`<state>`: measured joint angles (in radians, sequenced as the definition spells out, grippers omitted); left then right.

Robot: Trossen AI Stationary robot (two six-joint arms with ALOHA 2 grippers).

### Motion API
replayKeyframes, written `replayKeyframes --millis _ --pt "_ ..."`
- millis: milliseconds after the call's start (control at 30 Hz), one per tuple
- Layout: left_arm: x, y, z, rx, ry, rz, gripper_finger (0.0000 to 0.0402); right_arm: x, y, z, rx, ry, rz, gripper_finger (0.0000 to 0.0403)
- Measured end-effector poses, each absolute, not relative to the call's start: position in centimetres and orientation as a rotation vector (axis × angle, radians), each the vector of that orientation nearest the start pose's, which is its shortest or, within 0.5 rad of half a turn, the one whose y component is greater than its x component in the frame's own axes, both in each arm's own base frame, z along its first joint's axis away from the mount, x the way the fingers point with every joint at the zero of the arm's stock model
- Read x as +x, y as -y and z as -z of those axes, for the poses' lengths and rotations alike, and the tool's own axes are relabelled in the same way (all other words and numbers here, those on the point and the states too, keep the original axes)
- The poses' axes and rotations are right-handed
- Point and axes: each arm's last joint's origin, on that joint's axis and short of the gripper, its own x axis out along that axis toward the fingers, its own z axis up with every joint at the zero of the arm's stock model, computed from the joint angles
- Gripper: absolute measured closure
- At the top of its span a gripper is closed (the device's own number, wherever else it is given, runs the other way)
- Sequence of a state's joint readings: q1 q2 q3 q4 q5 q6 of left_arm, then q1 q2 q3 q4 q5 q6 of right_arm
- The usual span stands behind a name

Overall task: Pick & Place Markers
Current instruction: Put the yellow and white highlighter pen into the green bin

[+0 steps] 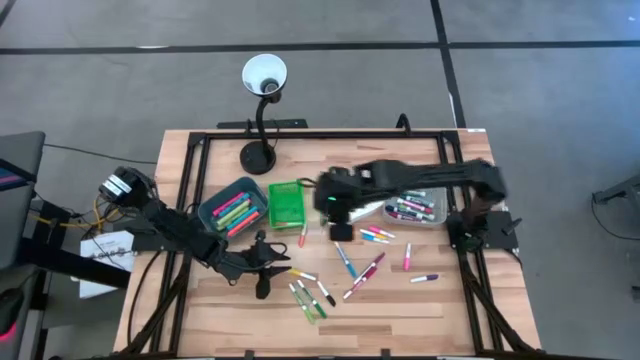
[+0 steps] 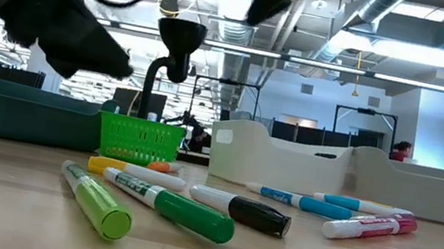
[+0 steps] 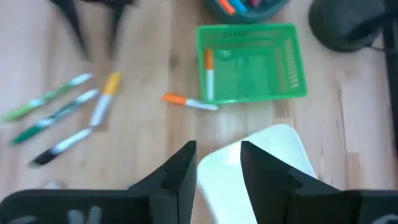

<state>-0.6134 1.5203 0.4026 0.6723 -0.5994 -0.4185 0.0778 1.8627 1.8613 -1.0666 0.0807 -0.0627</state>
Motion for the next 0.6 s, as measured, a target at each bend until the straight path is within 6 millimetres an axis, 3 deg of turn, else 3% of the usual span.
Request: replayKeyframes --millis 100,267,400,600 --pt "22.6 13.5 -13.0 -0.146 -0.377 -0.051 0.0260 36.0 -5.4 -33.7 -0.166 -1.001 -0.094 0.0299" --pt "24.8 14.2 -12.9 -0.067 -0.403 0.037 0.0221 31.5 -8.7 -29.8 -0.197 -0.896 -0.210 0.0309" --pt "25.5 13.8 -11.9 -0.036 -0.447 0.054 0.0207 27.7 -8.8 -26.0 -0.104 -0.793 -0.205 0.0312" --pt "25.9 13.2 -10.0 -0.011 -0.515 0.028 0.0213 23.3 -7.9 -23.5 -0.073 -0.545 -0.246 0.0312"
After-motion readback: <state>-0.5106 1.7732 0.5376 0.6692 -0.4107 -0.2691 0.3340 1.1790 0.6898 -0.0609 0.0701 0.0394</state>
